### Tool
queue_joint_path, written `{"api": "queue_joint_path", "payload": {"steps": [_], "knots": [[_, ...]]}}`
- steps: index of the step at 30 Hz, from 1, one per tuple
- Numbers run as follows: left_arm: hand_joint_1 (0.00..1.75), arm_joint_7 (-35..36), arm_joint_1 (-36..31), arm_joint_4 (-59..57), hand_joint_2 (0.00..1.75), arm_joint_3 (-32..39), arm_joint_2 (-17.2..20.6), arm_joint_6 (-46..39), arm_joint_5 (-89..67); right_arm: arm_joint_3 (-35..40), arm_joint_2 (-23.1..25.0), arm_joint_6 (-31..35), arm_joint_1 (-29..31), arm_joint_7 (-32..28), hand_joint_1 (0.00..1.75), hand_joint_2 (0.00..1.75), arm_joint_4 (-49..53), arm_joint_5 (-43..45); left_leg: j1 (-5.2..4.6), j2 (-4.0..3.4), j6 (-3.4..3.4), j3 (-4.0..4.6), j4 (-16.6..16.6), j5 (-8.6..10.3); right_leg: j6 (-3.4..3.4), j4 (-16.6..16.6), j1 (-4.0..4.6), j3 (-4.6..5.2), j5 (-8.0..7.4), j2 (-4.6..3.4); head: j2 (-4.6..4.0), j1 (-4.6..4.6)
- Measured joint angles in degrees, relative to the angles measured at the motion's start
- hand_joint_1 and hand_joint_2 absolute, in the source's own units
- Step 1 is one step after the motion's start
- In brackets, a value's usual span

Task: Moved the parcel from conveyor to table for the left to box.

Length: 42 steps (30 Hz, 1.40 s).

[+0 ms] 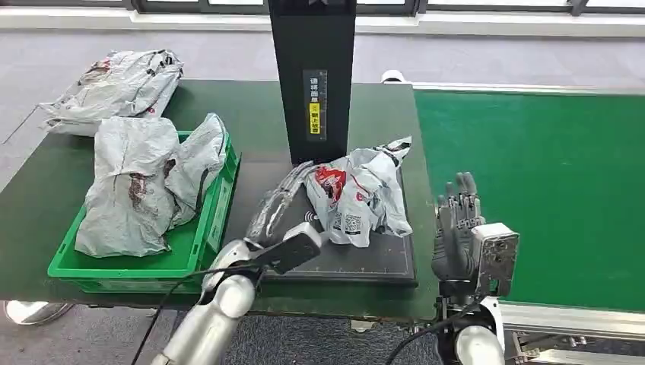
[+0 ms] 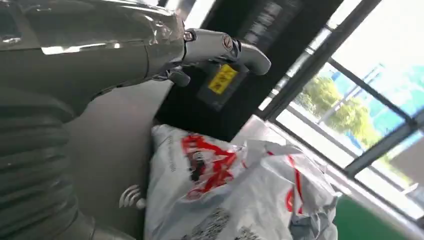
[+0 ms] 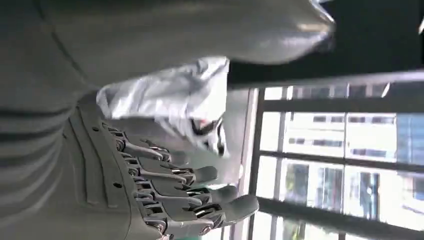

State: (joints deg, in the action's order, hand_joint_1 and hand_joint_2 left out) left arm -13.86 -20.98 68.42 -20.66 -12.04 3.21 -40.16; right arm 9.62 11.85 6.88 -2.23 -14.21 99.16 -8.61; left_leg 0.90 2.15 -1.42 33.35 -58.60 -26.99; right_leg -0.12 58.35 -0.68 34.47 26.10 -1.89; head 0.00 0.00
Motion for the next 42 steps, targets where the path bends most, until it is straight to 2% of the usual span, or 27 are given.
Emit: {"api": "queue_joint_path", "payload": {"steps": [6, 12, 13, 14, 15, 21, 25, 35, 42], "knots": [[0.00, 1.5, -10.4, -13.1, 1.75, -5.4, 0.0, 1.1, -3.4, 0.4, 1.2, -1.1, 0.6, 0.8, 0.00, 1.75, -1.7, 0.6, -0.01, -0.04, 0.03, -0.02, 0.0, 0.07, 0.02, 0.0, -0.02, 0.02, -0.05, -0.07, 0.00, 0.02], [0.00, 1.7, -18.3, -27.2, 1.75, -11.3, -3.9, 4.3, -5.4, 0.3, 3.5, -0.2, 2.0, 2.7, 0.00, 1.75, -1.6, 0.2, -0.10, -0.05, 0.03, -0.01, 0.0, 0.07, 0.03, 0.0, -0.11, 0.03, -0.06, -0.11, 0.00, 0.02], [0.05, 1.6, -19.2, -28.8, 1.75, -11.9, -4.5, 5.2, -5.5, 0.3, 3.5, -0.2, 2.0, 2.8, 0.00, 1.75, -1.6, 0.2, -0.12, -0.06, 0.03, -0.01, 0.0, 0.07, 0.04, 0.0, -0.13, 0.05, -0.06, -0.12, 0.02, 0.02], [1.26, 1.6, -20.2, -30.8, 1.75, -12.6, -4.9, 6.2, -5.8, 0.3, 3.6, 0.0, 2.0, 2.7, 0.00, 1.75, -1.5, 0.3, -0.13, -0.06, 0.04, -0.01, 0.0, 0.07, 0.04, 0.0, -0.13, 0.05, -0.05, -0.10, 0.00, 0.00], [1.75, 1.7, -20.9, -32.4, 1.75, -13.4, -5.4, 6.8, -6.1, 0.3, 3.6, 0.4, 1.9, 2.5, 0.00, 1.75, -1.4, 0.4, -0.13, -0.04, 0.05, 0.00, 0.0, 0.06, 0.04, 0.0, -0.14, 0.05, -0.05, -0.09, 0.02, 0.02], [1.75, 1.9, -24.2, -39.8, 1.75, -17.6, -7.1, 9.2, -5.5, 0.4, 3.1, 1.0, 0.1, -0.4, 0.00, 1.75, -1.3, 2.6, -0.13, -0.06, 0.08, 0.02, 0.0, 0.04, 0.04, 0.0, -0.14, 0.04, -0.05, -0.09, 0.02, 0.00], [1.75, 2.1, -24.5, -42.6, 1.75, -19.4, -6.5, 9.3, -5.0, 1.5, 2.0, -0.8, -0.4, -2.4, 0.00, 1.75, -2.8, 3.8, -0.13, -0.06, 0.08, 0.02, 0.0, 0.04, 0.04, 0.0, -0.13, 0.04, -0.05, -0.10, 0.00, 0.00], [1.75, 2.2, -23.9, -46.1, 1.75, -21.9, -4.8, 8.0, -4.2, 2.9, 1.5, -3.5, 0.6, -2.3, 0.00, 1.75, -5.5, 3.8, -0.13, -0.04, 0.07, 0.04, 0.0, 0.07, 0.04, 0.0, -0.14, 0.03, -0.05, -0.06, 0.00, 0.00], [1.75, 5.4, -22.0, -46.5, 1.75, -22.4, -2.9, -0.2, -6.0, 3.2, 1.3, -6.1, 0.6, -2.8, 0.00, 1.75, -6.6, 3.1, -0.13, -0.05, 0.07, 0.03, 0.0, 0.07, 0.04, 0.0, -0.13, 0.03, -0.05, -0.07, 0.02, 0.00]]}}
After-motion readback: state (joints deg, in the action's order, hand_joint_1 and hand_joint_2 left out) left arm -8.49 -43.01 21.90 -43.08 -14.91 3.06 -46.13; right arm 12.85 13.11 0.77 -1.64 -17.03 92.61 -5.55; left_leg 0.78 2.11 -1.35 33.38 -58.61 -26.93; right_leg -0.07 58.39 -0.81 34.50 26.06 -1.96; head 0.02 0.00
